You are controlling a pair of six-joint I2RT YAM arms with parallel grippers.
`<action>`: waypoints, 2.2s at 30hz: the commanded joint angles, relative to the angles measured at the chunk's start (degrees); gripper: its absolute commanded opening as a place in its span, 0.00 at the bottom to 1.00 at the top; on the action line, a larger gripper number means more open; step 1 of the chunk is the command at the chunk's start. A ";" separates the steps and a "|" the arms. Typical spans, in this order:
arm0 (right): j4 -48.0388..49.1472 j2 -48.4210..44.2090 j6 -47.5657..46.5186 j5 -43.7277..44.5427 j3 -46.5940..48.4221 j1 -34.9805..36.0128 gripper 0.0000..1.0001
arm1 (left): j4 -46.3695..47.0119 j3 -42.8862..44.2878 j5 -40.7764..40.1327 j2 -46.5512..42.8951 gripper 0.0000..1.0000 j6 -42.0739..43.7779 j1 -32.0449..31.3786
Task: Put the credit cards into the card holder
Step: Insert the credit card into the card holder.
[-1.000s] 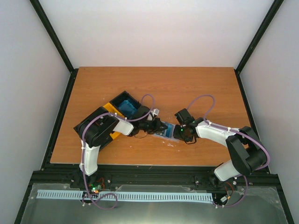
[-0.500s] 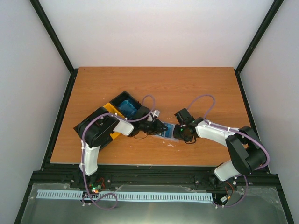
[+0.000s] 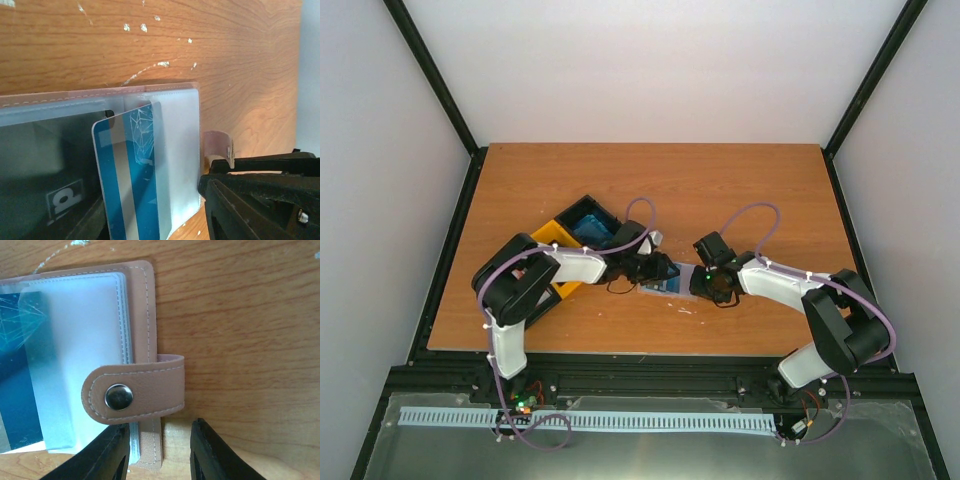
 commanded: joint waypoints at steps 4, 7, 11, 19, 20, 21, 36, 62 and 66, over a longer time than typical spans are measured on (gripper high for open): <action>-1.04 3.36 0.03 -1.58 -1.34 -0.26 0.35 | -16.31 3.72 -6.47 -0.89 0.52 4.75 -1.16; 0.71 3.26 -1.98 -3.61 -1.31 -0.23 0.35 | -20.72 5.53 -7.91 -0.98 0.52 4.89 -1.16; 2.18 2.69 -3.28 -5.30 -1.26 -0.21 0.35 | -26.91 8.07 -10.15 -1.15 0.58 4.20 -1.16; 2.12 2.95 -3.11 -5.48 -1.44 -0.19 0.35 | -31.45 10.66 -10.51 -2.76 0.57 5.02 -1.16; 2.04 3.03 -3.06 -5.38 -1.43 -0.19 0.35 | -31.57 10.89 -10.71 -2.73 0.56 5.04 -1.11; 1.89 3.08 -3.12 -5.37 -1.40 -0.19 0.36 | -31.78 11.05 -10.89 -2.69 0.55 4.93 -1.14; 4.13 6.54 -7.42 -9.81 0.58 -0.22 0.28 | -30.37 12.68 -0.59 1.41 0.46 13.58 -1.25; 2.20 6.98 -6.51 -6.56 1.42 -0.24 0.29 | -45.08 21.26 -7.98 1.18 0.56 11.51 -1.24; 2.84 7.49 -7.26 -7.64 1.66 -0.23 0.28 | -42.42 21.49 -3.26 2.21 0.52 16.02 -1.23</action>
